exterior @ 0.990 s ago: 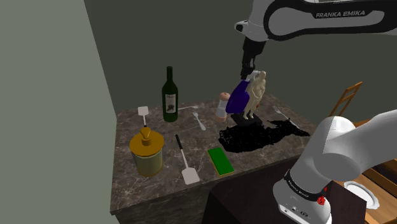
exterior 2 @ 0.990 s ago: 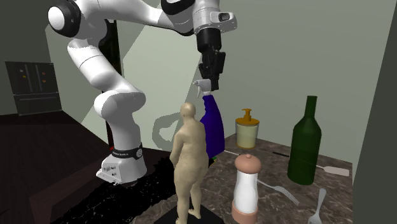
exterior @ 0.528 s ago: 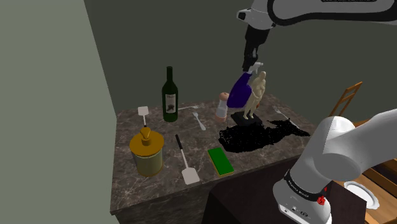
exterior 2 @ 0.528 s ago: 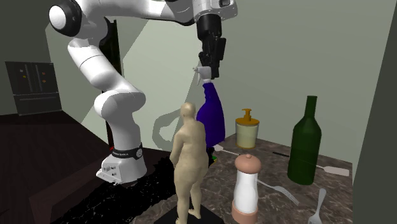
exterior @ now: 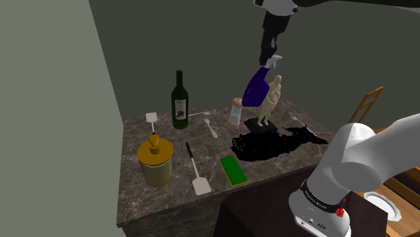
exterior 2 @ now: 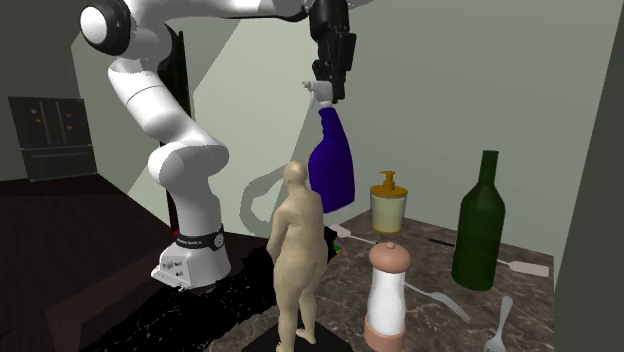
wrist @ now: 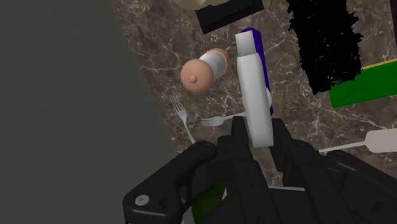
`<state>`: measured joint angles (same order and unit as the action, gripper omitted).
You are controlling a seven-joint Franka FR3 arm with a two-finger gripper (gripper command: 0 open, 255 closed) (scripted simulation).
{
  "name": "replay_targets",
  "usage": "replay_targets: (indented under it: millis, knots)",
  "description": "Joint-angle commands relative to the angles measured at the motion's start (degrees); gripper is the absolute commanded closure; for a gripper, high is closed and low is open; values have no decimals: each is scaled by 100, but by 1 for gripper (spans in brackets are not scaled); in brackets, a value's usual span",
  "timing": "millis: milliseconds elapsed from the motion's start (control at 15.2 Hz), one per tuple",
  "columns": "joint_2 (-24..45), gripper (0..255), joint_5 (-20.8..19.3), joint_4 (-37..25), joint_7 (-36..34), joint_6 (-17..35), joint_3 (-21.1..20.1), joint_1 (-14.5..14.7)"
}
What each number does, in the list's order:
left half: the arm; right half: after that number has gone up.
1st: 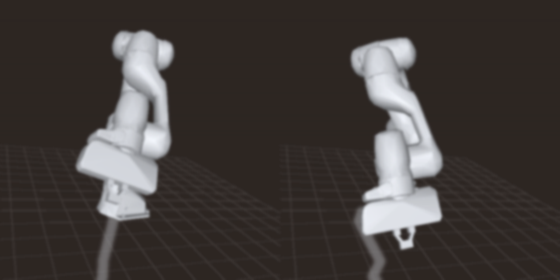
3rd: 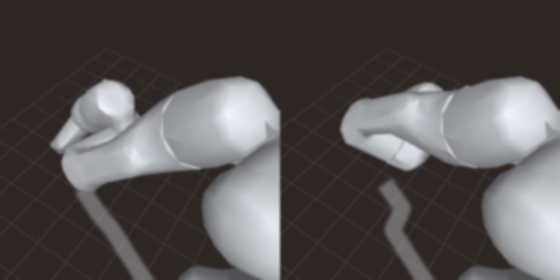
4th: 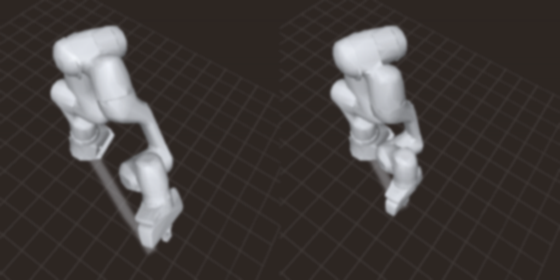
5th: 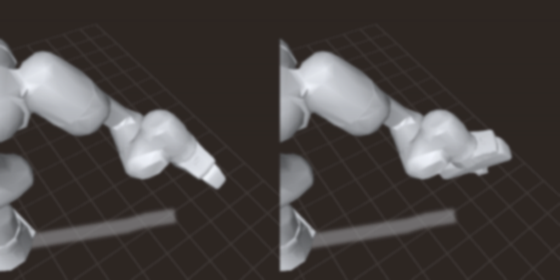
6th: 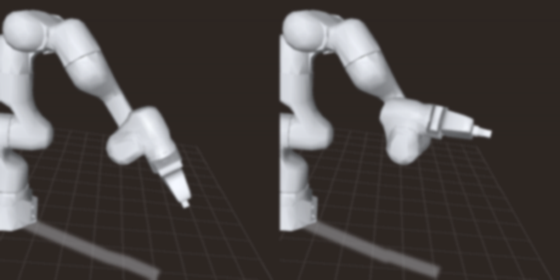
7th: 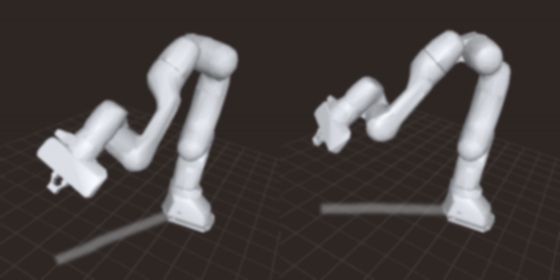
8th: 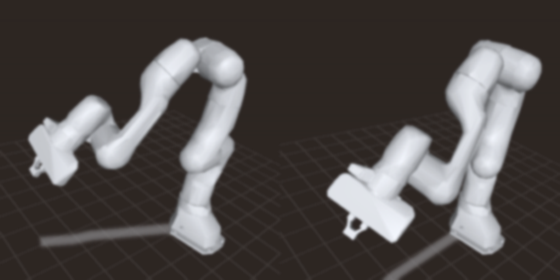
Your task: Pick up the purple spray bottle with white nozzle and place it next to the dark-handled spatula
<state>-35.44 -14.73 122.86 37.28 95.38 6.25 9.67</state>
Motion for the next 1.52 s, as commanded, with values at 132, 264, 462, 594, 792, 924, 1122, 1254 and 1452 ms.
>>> replay_targets:
  millis: [132,264,462,594,792,924,1122,1254,1452]
  knots:
    - [97,255,26,-398,52,-298,-28,6]
    - [155,255,37,-599,81,-438,-37,8]
    - [250,255,51,-910,125,-650,-51,9]
    - [319,255,59,-1124,155,-792,-59,10]
    - [431,255,70,-1455,201,-1008,-71,11]
    - [512,255,77,-1684,232,-1153,-78,11]
    - [646,255,109,-1819,149,-1173,-145,35]
    - [788,255,160,-1713,-65,-968,-265,84]
    - [1043,255,223,-1608,-378,-668,-441,158]
